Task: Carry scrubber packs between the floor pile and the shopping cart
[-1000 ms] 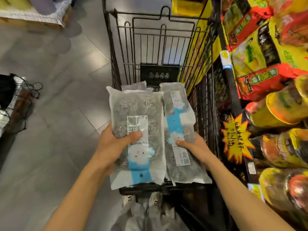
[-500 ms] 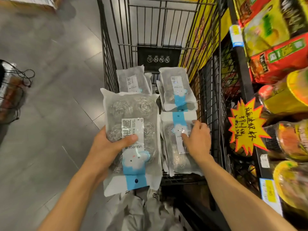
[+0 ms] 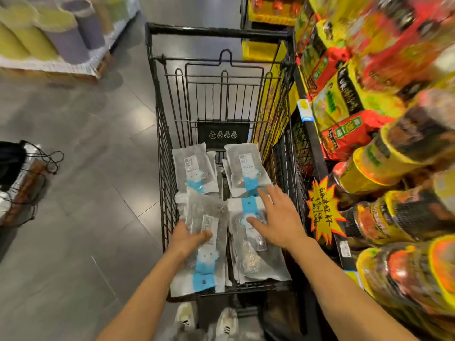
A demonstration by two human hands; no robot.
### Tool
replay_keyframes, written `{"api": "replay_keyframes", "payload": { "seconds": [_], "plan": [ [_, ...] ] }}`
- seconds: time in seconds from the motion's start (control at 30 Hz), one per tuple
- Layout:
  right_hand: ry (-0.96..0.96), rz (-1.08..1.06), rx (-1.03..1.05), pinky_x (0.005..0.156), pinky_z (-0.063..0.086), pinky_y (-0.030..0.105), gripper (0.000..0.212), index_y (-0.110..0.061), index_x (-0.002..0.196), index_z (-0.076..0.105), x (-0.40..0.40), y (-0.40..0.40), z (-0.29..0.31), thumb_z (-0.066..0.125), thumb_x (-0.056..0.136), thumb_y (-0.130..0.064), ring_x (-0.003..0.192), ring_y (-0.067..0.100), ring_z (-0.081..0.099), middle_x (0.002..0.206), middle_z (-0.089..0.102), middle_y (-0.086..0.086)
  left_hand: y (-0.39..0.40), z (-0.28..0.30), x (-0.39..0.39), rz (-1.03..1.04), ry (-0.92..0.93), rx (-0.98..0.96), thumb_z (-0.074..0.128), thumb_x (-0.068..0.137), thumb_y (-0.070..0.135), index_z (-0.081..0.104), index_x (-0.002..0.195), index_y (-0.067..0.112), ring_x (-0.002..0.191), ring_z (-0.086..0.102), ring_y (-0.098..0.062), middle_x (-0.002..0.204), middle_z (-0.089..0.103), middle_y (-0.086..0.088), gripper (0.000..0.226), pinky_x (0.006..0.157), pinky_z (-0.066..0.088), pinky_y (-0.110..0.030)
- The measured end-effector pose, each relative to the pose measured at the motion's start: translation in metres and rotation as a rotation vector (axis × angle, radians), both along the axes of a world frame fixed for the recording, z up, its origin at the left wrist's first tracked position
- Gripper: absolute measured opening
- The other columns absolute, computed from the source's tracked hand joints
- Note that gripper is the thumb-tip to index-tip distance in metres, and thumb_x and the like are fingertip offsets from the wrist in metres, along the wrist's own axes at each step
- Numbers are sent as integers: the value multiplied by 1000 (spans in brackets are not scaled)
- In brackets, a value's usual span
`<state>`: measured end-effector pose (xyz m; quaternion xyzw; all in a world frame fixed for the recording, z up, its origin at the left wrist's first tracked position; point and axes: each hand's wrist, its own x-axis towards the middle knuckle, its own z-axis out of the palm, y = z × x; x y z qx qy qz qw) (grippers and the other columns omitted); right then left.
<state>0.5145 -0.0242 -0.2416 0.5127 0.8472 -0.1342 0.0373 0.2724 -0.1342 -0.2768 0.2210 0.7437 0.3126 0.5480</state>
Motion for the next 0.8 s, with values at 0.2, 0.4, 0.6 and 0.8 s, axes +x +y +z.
{"api": "replay_keyframes", "payload": {
  "seconds": [0.2, 0.4, 0.6, 0.8],
  "plan": [
    [-12, -30, 20, 129, 11, 48, 117, -19, 163, 19, 4, -12, 32, -12, 76, -90, 159, 32, 10, 171, 16, 11, -4, 10, -1, -439, 552, -60, 73, 91, 19, 38, 145, 11, 120, 60, -31, 132, 60, -13, 65, 100, 49, -38],
    [11, -21, -20, 129, 7, 46, 125, -20, 164, 15, 6, -20, 56, -16, 68, -92, 159, 30, 7, 172, 11, 10, 1, 67, 11, -875, 820, 17, 64, 98, 33, 18, 161, 16, 148, 36, -28, 165, 28, -9, 80, 122, 33, -38],
    [91, -55, -6, 129, 9, 42, 123, -23, 164, 17, 8, -30, 95, -9, 65, -92, 159, 26, 8, 171, 16, 7, 20, 153, 8, -906, 1141, 220, 53, 97, 51, 24, 160, 26, 150, 34, -24, 165, 31, -3, 73, 122, 33, -46],
    [148, -148, 81, 128, 10, 42, 115, -22, 164, 20, 22, -25, 143, 7, 74, -94, 159, 25, 10, 171, 17, 5, 51, 246, 6, -924, 1299, 491, 45, 100, 57, 20, 163, 25, 154, 26, -24, 168, 26, -4, 75, 126, 25, -44]
  ]
}}
